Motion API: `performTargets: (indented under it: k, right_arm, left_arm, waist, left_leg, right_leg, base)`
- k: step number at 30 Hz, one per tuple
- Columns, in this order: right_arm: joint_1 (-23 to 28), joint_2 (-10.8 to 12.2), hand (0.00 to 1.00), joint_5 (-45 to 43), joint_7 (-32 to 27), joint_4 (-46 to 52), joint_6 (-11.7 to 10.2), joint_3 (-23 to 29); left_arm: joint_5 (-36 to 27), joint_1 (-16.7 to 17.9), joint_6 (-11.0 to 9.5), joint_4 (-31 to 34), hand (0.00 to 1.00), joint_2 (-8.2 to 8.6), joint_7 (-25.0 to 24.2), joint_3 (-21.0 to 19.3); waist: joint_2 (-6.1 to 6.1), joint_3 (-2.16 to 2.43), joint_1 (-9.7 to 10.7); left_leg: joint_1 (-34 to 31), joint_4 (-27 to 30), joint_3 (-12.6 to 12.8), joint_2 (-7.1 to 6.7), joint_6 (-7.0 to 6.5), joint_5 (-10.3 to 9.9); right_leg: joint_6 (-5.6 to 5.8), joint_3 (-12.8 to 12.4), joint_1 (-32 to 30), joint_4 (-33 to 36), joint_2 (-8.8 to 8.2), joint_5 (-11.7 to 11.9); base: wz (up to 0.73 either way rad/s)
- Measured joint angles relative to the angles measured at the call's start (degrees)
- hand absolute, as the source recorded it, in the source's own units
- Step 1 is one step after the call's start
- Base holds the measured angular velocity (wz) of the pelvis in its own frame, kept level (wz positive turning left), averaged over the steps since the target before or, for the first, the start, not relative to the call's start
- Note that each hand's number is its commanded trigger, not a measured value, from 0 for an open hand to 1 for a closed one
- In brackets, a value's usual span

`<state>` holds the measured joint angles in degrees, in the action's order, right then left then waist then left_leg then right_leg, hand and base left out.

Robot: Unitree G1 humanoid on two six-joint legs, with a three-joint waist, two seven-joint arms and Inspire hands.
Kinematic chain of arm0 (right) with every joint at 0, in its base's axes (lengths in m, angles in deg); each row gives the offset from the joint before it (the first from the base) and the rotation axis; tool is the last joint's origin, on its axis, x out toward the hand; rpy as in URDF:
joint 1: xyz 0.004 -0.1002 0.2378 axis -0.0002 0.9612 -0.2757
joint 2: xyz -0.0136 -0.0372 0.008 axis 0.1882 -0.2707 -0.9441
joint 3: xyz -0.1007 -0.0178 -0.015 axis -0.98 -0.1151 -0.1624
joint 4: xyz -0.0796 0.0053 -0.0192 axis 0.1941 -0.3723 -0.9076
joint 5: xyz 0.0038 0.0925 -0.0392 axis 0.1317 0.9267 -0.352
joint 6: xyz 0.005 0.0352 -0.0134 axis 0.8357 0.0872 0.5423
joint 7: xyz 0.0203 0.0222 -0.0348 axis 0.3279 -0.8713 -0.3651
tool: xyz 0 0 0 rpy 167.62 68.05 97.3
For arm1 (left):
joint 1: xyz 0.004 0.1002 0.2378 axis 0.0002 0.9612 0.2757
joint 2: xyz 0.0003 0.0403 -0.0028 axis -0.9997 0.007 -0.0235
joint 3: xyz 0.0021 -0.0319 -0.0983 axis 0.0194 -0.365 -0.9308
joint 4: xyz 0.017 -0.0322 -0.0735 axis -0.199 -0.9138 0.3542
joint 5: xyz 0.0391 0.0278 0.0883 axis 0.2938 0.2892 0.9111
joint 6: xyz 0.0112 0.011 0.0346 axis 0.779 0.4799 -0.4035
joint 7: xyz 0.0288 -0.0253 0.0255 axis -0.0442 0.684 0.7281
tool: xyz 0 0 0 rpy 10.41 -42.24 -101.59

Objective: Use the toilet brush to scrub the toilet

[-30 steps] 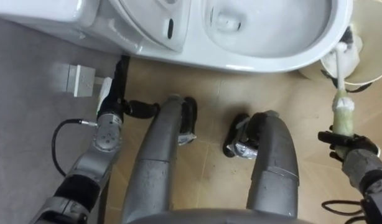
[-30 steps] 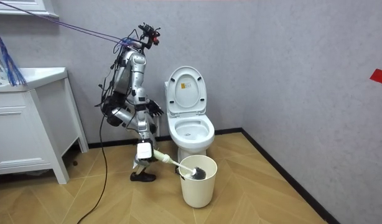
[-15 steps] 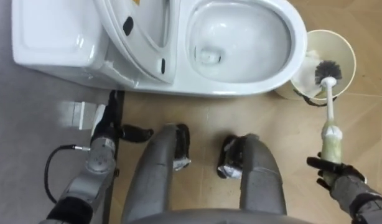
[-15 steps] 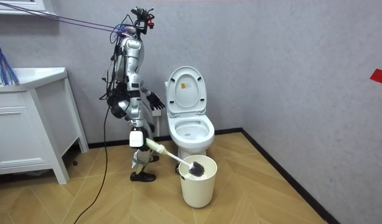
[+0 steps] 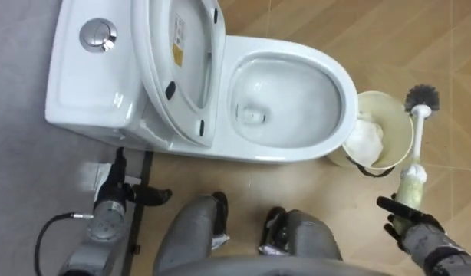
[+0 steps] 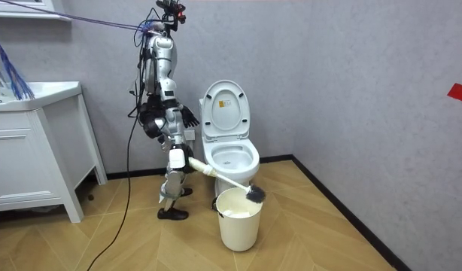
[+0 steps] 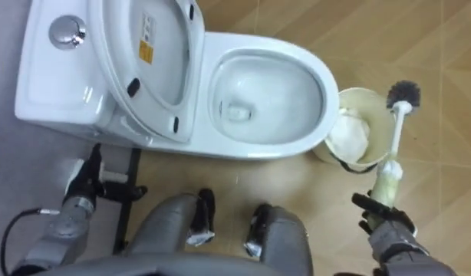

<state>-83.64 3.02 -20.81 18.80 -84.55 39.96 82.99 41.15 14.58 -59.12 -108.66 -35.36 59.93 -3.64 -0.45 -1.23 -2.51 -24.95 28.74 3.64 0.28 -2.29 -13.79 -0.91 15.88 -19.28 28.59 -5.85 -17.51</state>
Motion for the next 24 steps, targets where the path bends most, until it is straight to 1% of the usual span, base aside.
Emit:
performTargets:
  k: [1,2,3,4,7,8,9,10,11,12,13,16,17,19,20,21,22,23,24]
  right_arm:
    - [1.72,0.66,1.00,-1.82,-0.03,1.68,-0.11,0.07]
    - [2.71,0.99,1.00,-2.91,-0.03,2.31,-0.20,0.10]
    - [4.68,1.43,1.00,-5.54,0.01,3.44,-0.35,0.06]
    - [6.09,1.56,1.00,-8.85,-0.04,4.19,-0.41,-0.03]
    - [7.46,1.61,1.00,-17.57,-0.86,7.49,-0.33,-0.52]
    - [7.57,1.72,1.00,-18.94,-0.88,7.88,-0.43,-0.52]
    - [7.63,1.98,1.00,-22.08,-0.87,8.16,-0.48,-0.55]
    - [8.09,2.00,1.00,-25.07,-0.85,9.32,-0.43,-0.70]
    - [8.64,2.00,1.00,-26.76,-0.85,10.35,-0.47,-0.84]
    - [9.05,2.00,1.00,-29.31,-0.80,11.09,-0.71,-1.57]
    - [9.54,2.00,1.00,-31.32,-0.61,11.91,-0.95,-2.22]
    - [9.78,2.03,1.00,-35.94,-0.45,12.70,-1.11,-2.64]
    - [9.73,2.03,1.00,-36.76,-0.49,12.66,-1.11,-2.82]
    - [9.70,2.06,1.00,-39.67,-1.01,12.48,-1.33,-3.00]
    - [9.71,2.06,1.00,-40.08,-1.22,12.45,-1.51,-3.00]
    - [9.69,2.06,1.00,-40.92,-1.43,12.31,-1.93,-2.94]
    - [9.69,2.06,1.00,-41.69,-1.66,11.81,-2.32,-2.96]
    - [9.76,2.05,1.00,-41.96,-1.74,11.63,-2.44,-2.97]
    - [9.86,2.04,1.00,-42.04,-1.77,11.16,-2.72,-3.00]
  left_arm:
    - [0.84,2.40,-0.26,0.09,0.00,0.11,-0.10,-1.41]
    - [1.43,3.39,-0.29,0.12,0.00,0.14,-0.21,-2.08]
    - [2.48,4.91,-0.29,0.07,0.00,0.29,-0.29,-3.27]
    - [2.61,6.41,-0.33,0.16,0.00,0.56,-0.27,-4.07]
    - [3.60,8.82,-0.71,1.99,0.00,1.19,-0.28,-4.86]
    - [3.70,8.91,-0.97,2.13,0.00,1.26,-0.28,-4.97]
    - [3.97,9.11,-1.54,2.21,0.00,1.48,-0.28,-5.47]
    - [4.48,9.48,-1.92,2.35,0.00,1.85,-0.30,-6.30]
    - [4.88,9.89,-2.12,2.57,0.00,1.88,-0.30,-6.59]
    - [5.14,10.61,-2.62,2.61,0.00,1.78,-0.28,-7.00]
    - [5.62,11.32,-2.74,2.71,0.00,1.76,-0.25,-7.36]
    - [6.31,12.57,-2.73,3.59,0.00,1.83,-0.23,-7.42]
    - [6.90,12.70,-2.72,3.81,0.00,1.83,-0.17,-7.44]
    - [9.77,14.20,-2.76,6.43,0.00,2.10,0.70,-7.52]
    - [10.86,14.72,-2.76,7.35,0.00,2.10,0.75,-7.52]
    - [13.73,15.79,-2.85,9.47,0.00,2.08,0.89,-7.58]
    - [16.96,16.34,-3.01,10.92,0.00,2.10,1.03,-7.81]
    - [18.88,16.62,-3.07,11.78,0.00,2.09,1.22,-7.89]
    - [22.38,16.85,-3.21,13.12,0.00,2.09,2.00,-7.92]
  waist:
    - [-0.29,0.51,0.06]
    - [-0.37,0.72,0.25]
    - [-0.48,0.96,0.75]
    - [-0.60,0.95,0.68]
    - [-0.90,0.97,0.47]
    - [-0.99,0.92,0.52]
    - [-1.30,0.79,0.41]
    - [-1.62,0.77,0.04]
    - [-1.82,0.86,-0.21]
    - [-2.24,1.10,-0.76]
    - [-2.46,1.23,-1.02]
    - [-2.36,1.24,-1.19]
    - [-2.30,1.22,-1.39]
    - [-1.96,1.18,-2.85]
    - [-1.77,1.16,-2.96]
    - [-1.33,1.12,-2.98]
    - [-1.07,1.12,-3.41]
    - [-0.88,1.11,-4.03]
    - [-0.82,0.93,-4.40]
  left_leg:
    - [2.54,-1.75,-0.03,-0.15,0.15,0.10]
    - [3.74,-2.42,-0.18,-0.20,0.17,0.11]
    - [6.08,-3.43,-0.82,-0.47,0.26,0.14]
    - [8.23,-4.41,-0.73,-0.58,0.30,0.16]
    - [11.25,-5.49,-0.68,-0.66,0.30,0.16]
    - [11.75,-5.69,-0.74,-0.68,0.30,0.16]
    - [13.11,-6.47,-0.87,-0.82,0.31,0.17]
    - [14.75,-7.27,-1.04,-0.94,0.33,0.18]
    - [15.32,-7.32,-1.10,-0.97,0.35,0.17]
    - [16.23,-7.27,-1.37,-0.97,0.37,0.15]
    - [16.88,-7.15,-1.70,-0.98,0.56,0.03]
    - [17.42,-7.06,-2.82,-1.04,0.98,-0.25]
    - [17.41,-7.06,-2.84,-1.00,1.03,-0.28]
    - [17.34,-7.00,-3.05,-0.90,1.20,-0.38]
    - [17.26,-6.95,-3.34,-0.80,1.29,-0.43]
    - [17.16,-6.99,-4.02,-0.78,1.52,-0.60]
    - [17.17,-7.12,-4.42,-0.82,1.52,-0.60]
    - [17.19,-7.25,-4.48,-0.81,1.52,-0.60]
    - [17.28,-7.18,-4.67,-0.83,1.52,-0.60]
  right_leg:
    - [0.12,0.23,2.66,-1.95,0.10,0.10]
    - [0.17,0.57,4.09,-2.86,0.18,0.13]
    - [0.31,1.41,6.83,-4.78,0.25,0.21]
    - [0.53,1.53,9.11,-6.37,0.46,0.34]
    - [0.74,1.89,13.05,-8.71,0.78,0.55]
    - [0.73,2.13,13.88,-9.20,0.84,0.62]
    - [0.72,2.39,15.33,-10.06,0.97,0.68]
    - [0.74,2.60,16.75,-10.92,1.04,0.71]
    - [0.74,2.77,17.48,-11.24,1.03,0.71]
    - [0.75,2.98,18.73,-11.92,1.06,0.71]
    - [0.75,3.28,19.82,-12.31,1.17,0.72]
    - [0.79,4.89,21.45,-13.15,1.40,0.74]
    - [0.79,4.93,21.51,-13.15,1.41,0.74]
    - [0.74,5.25,21.59,-13.18,1.78,0.77]
    - [0.73,5.56,21.62,-13.18,1.80,0.77]
    - [0.72,6.28,21.71,-13.07,1.61,0.78]
    - [0.72,6.46,21.77,-12.94,1.51,0.78]
    - [0.72,6.46,21.85,-12.94,1.53,0.77]
    - [0.71,6.46,22.19,-13.05,1.56,0.77]
  base:
    - [0.06]
    - [0.14]
    - [0.23]
    - [0.19]
    - [0.03]
    - [0.09]
    - [0.10]
    - [0.09]
    - [0.04]
    - [0.05]
    - [0.10]
    - [0.28]
    - [0.17]
    - [0.07]
    - [0.19]
    - [0.23]
    - [0.18]
    - [0.08]
    - [0.09]
